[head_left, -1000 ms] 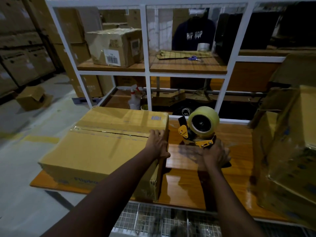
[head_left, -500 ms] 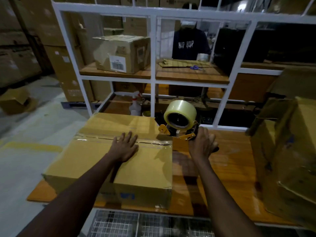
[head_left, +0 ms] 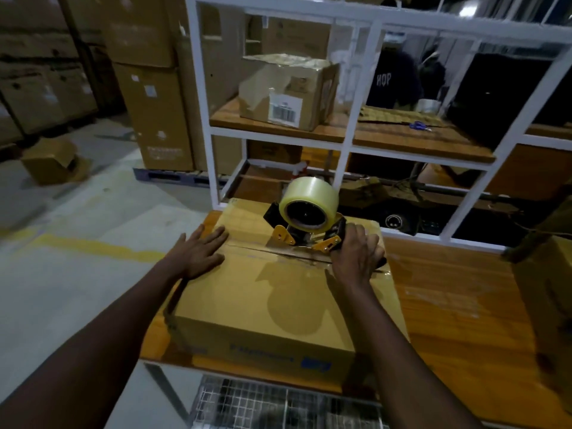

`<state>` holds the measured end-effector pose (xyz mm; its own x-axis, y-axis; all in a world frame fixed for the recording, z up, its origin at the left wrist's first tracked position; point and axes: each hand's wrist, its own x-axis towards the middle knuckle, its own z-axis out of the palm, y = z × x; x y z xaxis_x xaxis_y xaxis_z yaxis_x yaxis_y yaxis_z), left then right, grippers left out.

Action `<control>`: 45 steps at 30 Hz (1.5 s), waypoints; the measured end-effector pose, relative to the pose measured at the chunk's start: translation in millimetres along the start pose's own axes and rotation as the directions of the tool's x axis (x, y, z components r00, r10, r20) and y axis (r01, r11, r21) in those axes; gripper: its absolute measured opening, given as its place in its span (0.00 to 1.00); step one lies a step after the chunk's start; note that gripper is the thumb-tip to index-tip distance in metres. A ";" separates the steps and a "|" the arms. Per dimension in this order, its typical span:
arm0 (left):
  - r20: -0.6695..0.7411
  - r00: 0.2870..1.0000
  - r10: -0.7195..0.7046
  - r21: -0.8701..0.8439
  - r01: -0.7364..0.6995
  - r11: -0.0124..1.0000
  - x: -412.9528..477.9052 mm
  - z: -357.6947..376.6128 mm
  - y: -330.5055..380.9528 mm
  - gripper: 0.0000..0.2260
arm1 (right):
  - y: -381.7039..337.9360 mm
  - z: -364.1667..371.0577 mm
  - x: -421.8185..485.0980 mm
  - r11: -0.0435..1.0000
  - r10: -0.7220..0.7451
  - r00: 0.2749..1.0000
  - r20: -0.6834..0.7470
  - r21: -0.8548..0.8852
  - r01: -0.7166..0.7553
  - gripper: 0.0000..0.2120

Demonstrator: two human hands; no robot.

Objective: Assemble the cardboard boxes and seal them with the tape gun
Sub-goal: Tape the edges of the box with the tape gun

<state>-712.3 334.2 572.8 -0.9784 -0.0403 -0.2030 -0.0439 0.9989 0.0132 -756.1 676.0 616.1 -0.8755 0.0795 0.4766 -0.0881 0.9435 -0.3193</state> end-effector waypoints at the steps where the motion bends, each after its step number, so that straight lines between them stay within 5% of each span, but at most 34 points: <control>1: -0.006 1.000 0.007 -0.049 -0.007 0.999 -1.0 1.0 -2.6 0.33 | -6.5 1.5 -2.6 1.000 0.001 1.000 -0.001 -0.007 -0.001 0.13; 5: -0.104 0.972 0.213 0.024 -0.211 0.977 -0.9 21.2 -3.1 0.40 | -19.6 8.3 -11.3 1.000 0.007 1.000 -0.014 0.007 -0.007 0.12; 10: -0.114 0.988 -0.105 -0.387 0.054 0.921 -35.1 39.8 69.8 0.29 | -28.7 12.1 -15.0 1.000 0.010 1.000 -0.011 0.004 -0.010 0.13; 12: -0.170 0.980 -0.103 -0.429 0.021 0.903 -50.4 45.2 89.2 0.25 | -31.1 9.3 -16.1 1.000 -0.008 1.000 -0.029 -0.006 0.008 0.12; 16: -0.312 0.939 0.143 -0.335 -0.250 0.909 -61.8 48.8 49.0 0.30 | -28.6 3.8 -18.0 0.994 -0.099 0.993 -0.070 -0.050 0.096 0.17; 21: -0.260 0.904 0.339 -0.006 -0.352 0.936 -51.3 49.7 6.3 0.31 | -28.3 0.2 -18.6 0.989 -0.142 0.975 -0.171 -0.073 0.131 0.20; 29: -0.305 0.900 0.311 -0.011 -0.330 0.944 -62.1 55.4 26.7 0.33 | -28.3 -1.6 -20.8 0.985 -0.149 0.984 -0.094 -0.104 0.139 0.21; 35: -0.449 0.798 0.403 0.067 -0.420 0.905 -71.5 55.3 61.5 0.33 | -26.8 -2.9 -25.1 0.988 -0.138 0.984 -0.109 -0.091 0.128 0.18; 42: -0.186 0.909 0.372 0.096 -0.360 0.928 -26.5 12.0 28.8 0.44 | -22.6 -6.3 -30.2 0.996 -0.066 0.994 -0.083 -0.067 0.060 0.19; 45: -0.197 0.916 0.350 0.023 -0.353 0.935 -21.9 18.8 30.7 0.44 | -21.0 -9.3 -29.7 0.996 -0.053 0.995 -0.084 -0.070 0.048 0.19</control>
<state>-688.4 366.2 559.2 -0.9511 0.3086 0.0113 0.3087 0.9492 0.0618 -723.9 656.8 616.2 -0.8268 0.0555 0.5597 -0.0962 0.9665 -0.2380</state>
